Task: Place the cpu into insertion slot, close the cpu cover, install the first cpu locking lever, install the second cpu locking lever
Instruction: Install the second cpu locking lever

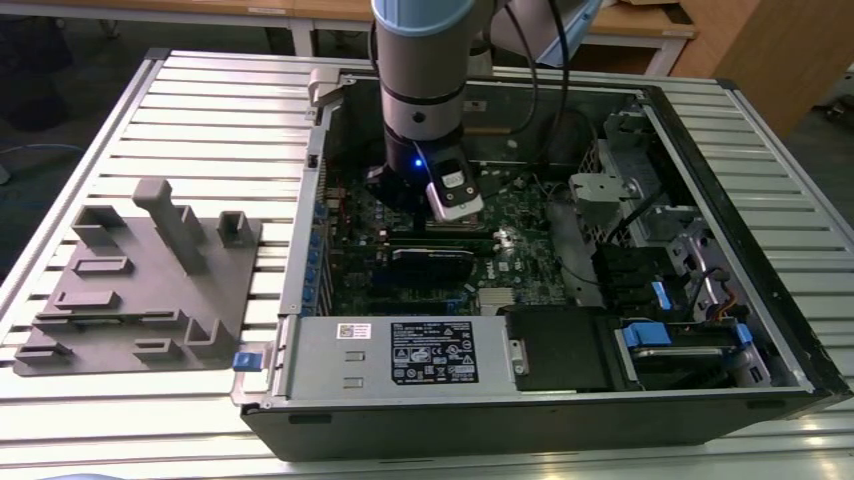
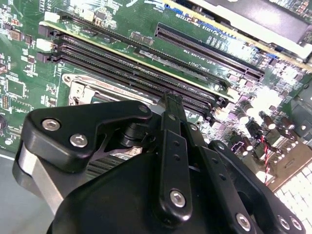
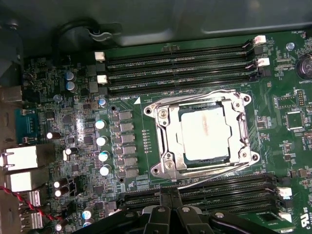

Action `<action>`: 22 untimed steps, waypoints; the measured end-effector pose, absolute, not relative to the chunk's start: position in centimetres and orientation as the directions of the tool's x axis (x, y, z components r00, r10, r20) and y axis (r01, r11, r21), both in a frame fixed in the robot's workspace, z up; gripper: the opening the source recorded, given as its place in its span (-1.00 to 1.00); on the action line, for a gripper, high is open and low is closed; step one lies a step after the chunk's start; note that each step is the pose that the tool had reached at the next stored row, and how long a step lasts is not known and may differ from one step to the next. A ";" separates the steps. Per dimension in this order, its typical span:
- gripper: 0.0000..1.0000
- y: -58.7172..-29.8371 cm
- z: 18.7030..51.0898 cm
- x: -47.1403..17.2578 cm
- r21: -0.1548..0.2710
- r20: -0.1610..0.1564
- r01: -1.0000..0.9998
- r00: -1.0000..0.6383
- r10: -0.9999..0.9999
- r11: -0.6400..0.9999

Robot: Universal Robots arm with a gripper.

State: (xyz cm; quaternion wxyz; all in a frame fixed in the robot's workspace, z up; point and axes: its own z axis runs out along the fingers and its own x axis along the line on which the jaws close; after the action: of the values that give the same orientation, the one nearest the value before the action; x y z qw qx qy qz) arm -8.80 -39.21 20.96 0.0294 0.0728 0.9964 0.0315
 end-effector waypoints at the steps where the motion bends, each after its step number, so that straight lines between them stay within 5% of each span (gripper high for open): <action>1: -0.79 -39.2 21.0 -8.8 0.067 -0.054 0.143 -0.988 0.147 0.987; 22: -0.79 -39.2 20.2 -8.8 0.138 -0.043 0.143 -0.988 0.151 0.980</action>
State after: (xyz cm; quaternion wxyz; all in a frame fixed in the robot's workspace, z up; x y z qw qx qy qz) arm -8.83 -39.21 20.22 0.0267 0.0739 0.9946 0.0675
